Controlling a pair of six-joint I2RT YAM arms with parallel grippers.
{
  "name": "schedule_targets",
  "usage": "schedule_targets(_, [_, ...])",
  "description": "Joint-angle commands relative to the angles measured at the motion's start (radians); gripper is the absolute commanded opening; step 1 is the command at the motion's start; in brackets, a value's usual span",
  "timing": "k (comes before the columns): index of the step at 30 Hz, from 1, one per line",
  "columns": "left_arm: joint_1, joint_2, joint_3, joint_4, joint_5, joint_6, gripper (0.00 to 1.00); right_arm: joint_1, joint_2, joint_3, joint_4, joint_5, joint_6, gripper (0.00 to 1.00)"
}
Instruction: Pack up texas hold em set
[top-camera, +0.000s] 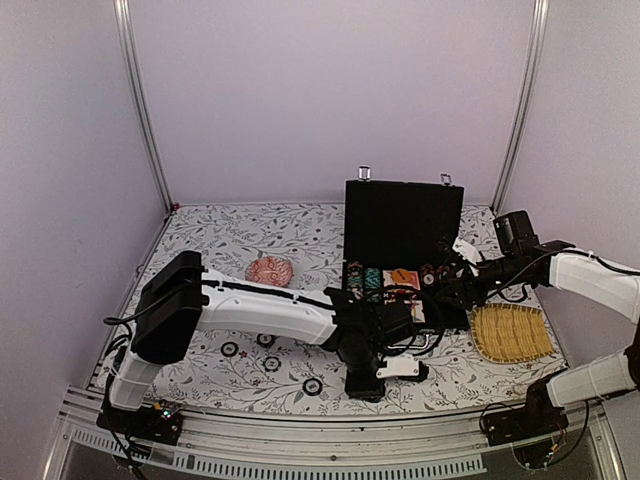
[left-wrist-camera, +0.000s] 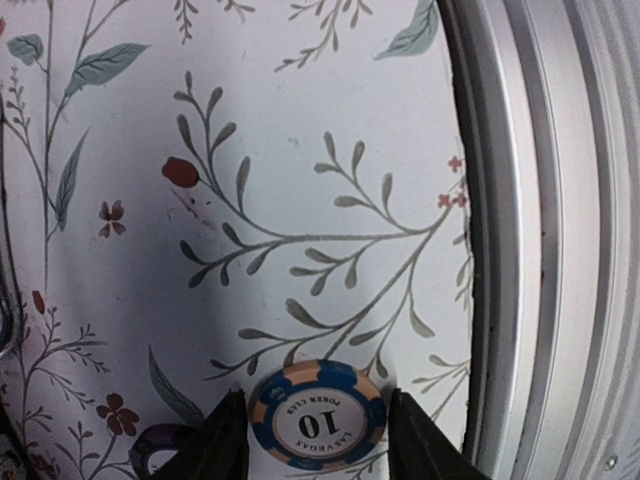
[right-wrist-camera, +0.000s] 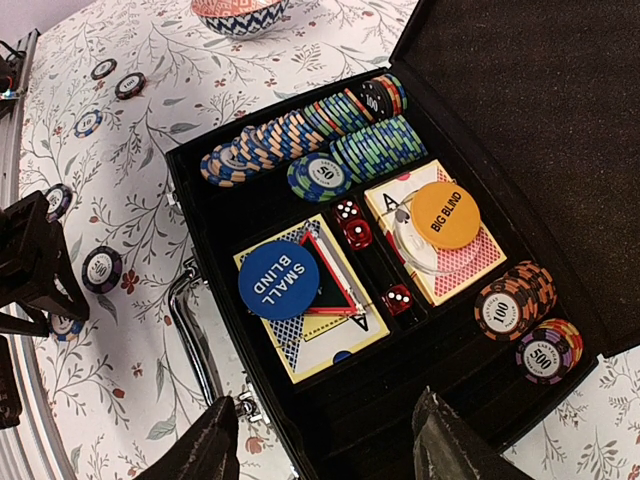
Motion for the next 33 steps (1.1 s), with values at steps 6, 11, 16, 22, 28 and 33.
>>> schedule_targets(6, [-0.030,0.031,0.010,-0.044,-0.058,0.029,0.44,-0.006,0.012,0.003,0.011,0.000,-0.008,0.60])
schedule_targets(11, [-0.035,0.032,0.025,-0.052,-0.051,0.025,0.36,-0.005,0.014,0.003,0.011,0.003,-0.010,0.60])
schedule_targets(16, [-0.037,0.002,0.055,-0.060,-0.040,0.005,0.30,-0.005,0.017,0.003,0.011,0.000,-0.008,0.60])
schedule_targets(22, [-0.032,-0.125,-0.001,0.032,-0.051,-0.059,0.29,-0.006,0.026,0.002,0.009,0.002,-0.008,0.60])
schedule_targets(28, [0.023,-0.338,-0.217,0.120,-0.080,-0.189,0.29,-0.006,0.034,0.002,0.009,0.001,-0.010,0.60])
schedule_targets(33, [0.060,-0.496,-0.425,0.133,-0.108,-0.276,0.29,-0.005,0.043,0.003,0.008,-0.006,-0.010,0.60])
